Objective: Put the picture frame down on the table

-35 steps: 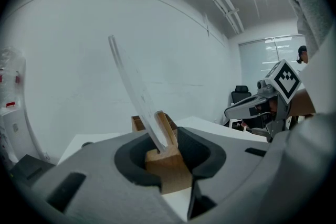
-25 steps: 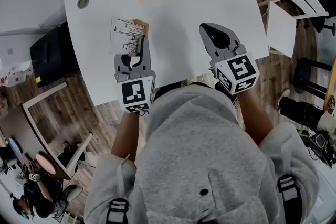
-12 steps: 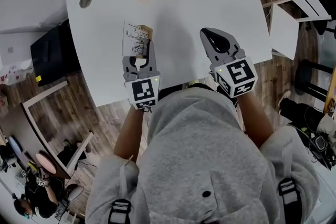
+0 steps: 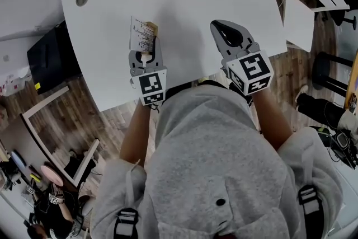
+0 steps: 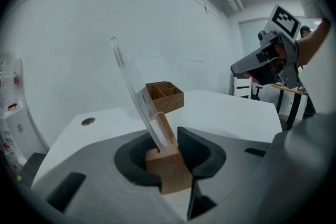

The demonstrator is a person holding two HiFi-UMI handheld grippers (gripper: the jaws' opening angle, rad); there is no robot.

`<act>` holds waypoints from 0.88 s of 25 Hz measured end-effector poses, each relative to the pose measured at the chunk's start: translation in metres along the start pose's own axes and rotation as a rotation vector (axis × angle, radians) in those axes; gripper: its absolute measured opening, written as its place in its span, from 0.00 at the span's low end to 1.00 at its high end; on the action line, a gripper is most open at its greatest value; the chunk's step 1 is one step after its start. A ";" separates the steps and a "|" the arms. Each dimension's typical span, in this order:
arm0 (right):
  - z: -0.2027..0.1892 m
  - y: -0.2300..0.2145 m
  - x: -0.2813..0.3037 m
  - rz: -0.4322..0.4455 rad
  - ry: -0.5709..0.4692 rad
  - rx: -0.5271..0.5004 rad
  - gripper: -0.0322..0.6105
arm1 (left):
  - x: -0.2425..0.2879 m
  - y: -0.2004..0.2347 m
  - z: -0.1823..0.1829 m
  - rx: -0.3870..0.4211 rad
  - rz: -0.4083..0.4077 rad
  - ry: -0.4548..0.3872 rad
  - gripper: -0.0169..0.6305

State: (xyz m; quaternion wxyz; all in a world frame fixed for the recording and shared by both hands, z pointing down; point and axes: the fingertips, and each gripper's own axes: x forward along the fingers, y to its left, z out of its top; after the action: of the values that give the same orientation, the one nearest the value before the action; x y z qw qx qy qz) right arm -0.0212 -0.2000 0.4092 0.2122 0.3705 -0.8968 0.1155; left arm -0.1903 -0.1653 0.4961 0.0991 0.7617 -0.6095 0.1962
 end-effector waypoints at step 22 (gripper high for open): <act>-0.005 0.005 -0.004 -0.012 0.014 0.003 0.10 | 0.017 -0.005 -0.034 0.006 -0.012 0.065 0.20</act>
State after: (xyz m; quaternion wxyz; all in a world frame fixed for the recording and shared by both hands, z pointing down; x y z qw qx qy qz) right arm -0.0210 -0.1926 0.4112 0.2186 0.3755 -0.8929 0.1180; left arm -0.1884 -0.1662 0.5340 0.1179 0.7588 -0.6009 0.2219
